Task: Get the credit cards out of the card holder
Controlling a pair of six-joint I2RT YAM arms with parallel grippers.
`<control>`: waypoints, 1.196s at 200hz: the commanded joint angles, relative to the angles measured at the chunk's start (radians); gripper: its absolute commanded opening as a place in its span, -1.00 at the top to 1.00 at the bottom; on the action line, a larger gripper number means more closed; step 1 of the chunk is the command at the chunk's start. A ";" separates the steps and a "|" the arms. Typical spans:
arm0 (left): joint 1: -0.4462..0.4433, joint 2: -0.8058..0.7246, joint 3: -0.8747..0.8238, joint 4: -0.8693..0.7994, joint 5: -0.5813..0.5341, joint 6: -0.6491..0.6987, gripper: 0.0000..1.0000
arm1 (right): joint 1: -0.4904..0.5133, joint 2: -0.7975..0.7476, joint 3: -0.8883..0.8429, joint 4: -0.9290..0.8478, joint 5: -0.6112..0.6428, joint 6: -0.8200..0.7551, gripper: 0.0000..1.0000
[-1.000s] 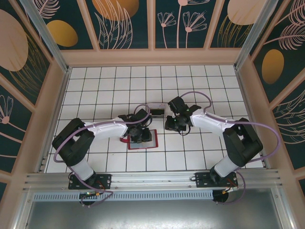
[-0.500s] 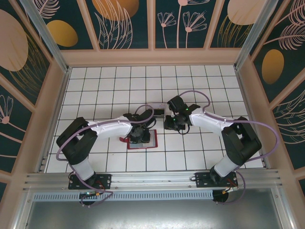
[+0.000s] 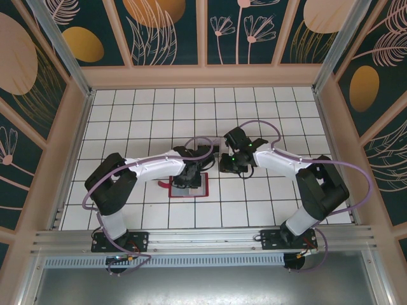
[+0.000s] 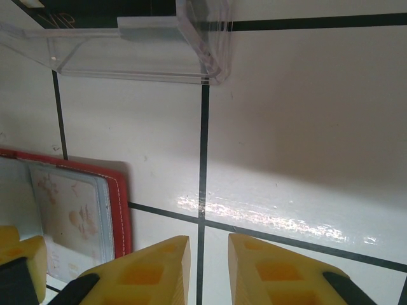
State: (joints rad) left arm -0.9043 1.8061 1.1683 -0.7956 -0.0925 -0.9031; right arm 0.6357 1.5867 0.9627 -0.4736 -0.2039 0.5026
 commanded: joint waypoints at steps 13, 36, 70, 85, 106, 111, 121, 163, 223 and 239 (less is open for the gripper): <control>-0.004 0.013 0.028 -0.067 -0.054 -0.007 0.34 | -0.007 0.001 0.006 0.009 -0.005 -0.013 0.53; -0.005 0.014 0.030 -0.097 -0.059 -0.001 0.31 | -0.007 0.000 0.010 0.006 -0.005 -0.013 0.53; -0.004 0.009 0.030 -0.107 -0.077 -0.001 0.23 | -0.007 0.003 0.016 0.004 -0.006 -0.012 0.52; -0.005 0.002 0.030 -0.116 -0.090 -0.003 0.19 | -0.007 0.006 0.019 0.002 -0.006 -0.010 0.53; -0.004 -0.010 0.024 -0.127 -0.108 -0.003 0.20 | -0.008 0.006 0.025 0.000 -0.007 -0.007 0.53; -0.005 -0.014 0.021 -0.129 -0.112 -0.002 0.20 | -0.007 0.005 0.025 -0.002 -0.007 -0.007 0.53; -0.004 -0.019 0.018 -0.131 -0.120 0.000 0.21 | -0.005 0.006 0.030 -0.003 -0.006 -0.006 0.53; -0.002 -0.060 -0.014 -0.143 -0.172 0.001 0.23 | 0.004 0.015 0.052 -0.012 -0.003 0.001 0.52; 0.050 -0.172 -0.101 -0.046 -0.158 0.029 0.26 | 0.055 0.041 0.083 -0.007 -0.008 0.035 0.52; 0.076 -0.200 -0.121 -0.022 -0.148 0.046 0.29 | 0.072 0.049 0.086 0.004 -0.012 0.052 0.52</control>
State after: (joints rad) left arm -0.8631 1.6566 1.0782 -0.8631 -0.2367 -0.8906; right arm 0.6823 1.6127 1.0187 -0.4747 -0.2081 0.5190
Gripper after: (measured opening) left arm 0.365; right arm 0.238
